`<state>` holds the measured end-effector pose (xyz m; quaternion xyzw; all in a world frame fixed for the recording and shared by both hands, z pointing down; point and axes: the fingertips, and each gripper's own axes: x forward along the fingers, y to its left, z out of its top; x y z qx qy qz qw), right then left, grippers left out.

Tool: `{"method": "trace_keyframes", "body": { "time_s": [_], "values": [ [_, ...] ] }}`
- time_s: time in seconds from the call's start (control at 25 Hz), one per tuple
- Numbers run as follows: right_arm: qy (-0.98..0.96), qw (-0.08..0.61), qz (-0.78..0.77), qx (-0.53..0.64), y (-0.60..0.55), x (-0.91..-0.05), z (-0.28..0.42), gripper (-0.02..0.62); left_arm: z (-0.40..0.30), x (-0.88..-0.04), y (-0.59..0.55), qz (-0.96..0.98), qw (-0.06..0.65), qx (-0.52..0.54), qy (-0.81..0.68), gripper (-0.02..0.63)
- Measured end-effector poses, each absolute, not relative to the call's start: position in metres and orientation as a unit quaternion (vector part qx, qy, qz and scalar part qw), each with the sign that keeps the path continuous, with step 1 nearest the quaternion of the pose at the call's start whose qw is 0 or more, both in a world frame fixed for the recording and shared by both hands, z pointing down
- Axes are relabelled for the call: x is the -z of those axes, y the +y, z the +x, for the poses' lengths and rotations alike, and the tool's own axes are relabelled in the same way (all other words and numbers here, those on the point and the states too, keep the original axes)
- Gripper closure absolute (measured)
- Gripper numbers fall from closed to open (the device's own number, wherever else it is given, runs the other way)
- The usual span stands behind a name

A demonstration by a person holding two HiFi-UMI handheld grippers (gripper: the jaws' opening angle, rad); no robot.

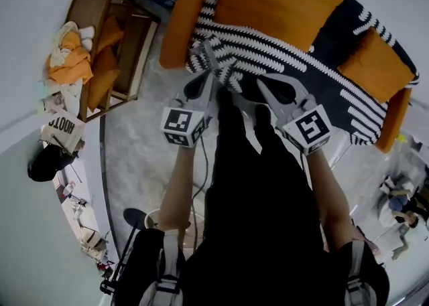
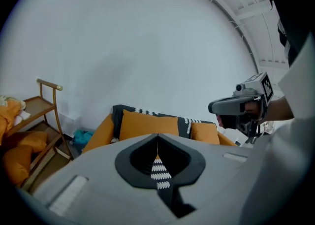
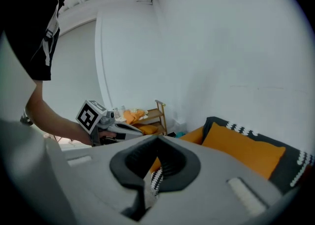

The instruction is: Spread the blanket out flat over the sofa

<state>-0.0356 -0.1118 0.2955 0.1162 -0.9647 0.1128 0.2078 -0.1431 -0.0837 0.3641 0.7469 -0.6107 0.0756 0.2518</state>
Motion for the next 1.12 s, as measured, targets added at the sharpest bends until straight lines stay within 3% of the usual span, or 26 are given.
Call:
{"method": "trace_keyframes", "body": {
  "time_s": [0.6,1.12],
  "values": [
    [-0.938,0.250,0.168,-0.169,-0.154,-0.396,-0.073,0.592,-0.186,-0.520,-0.154,0.769,0.272,-0.183,-0.548,0.591],
    [-0.924,0.268,0.171,-0.212,-0.169,-0.470,-0.076,0.592,-0.204,-0.657,-0.182,0.748,0.289,-0.259,-0.539,0.488]
  ]
}}
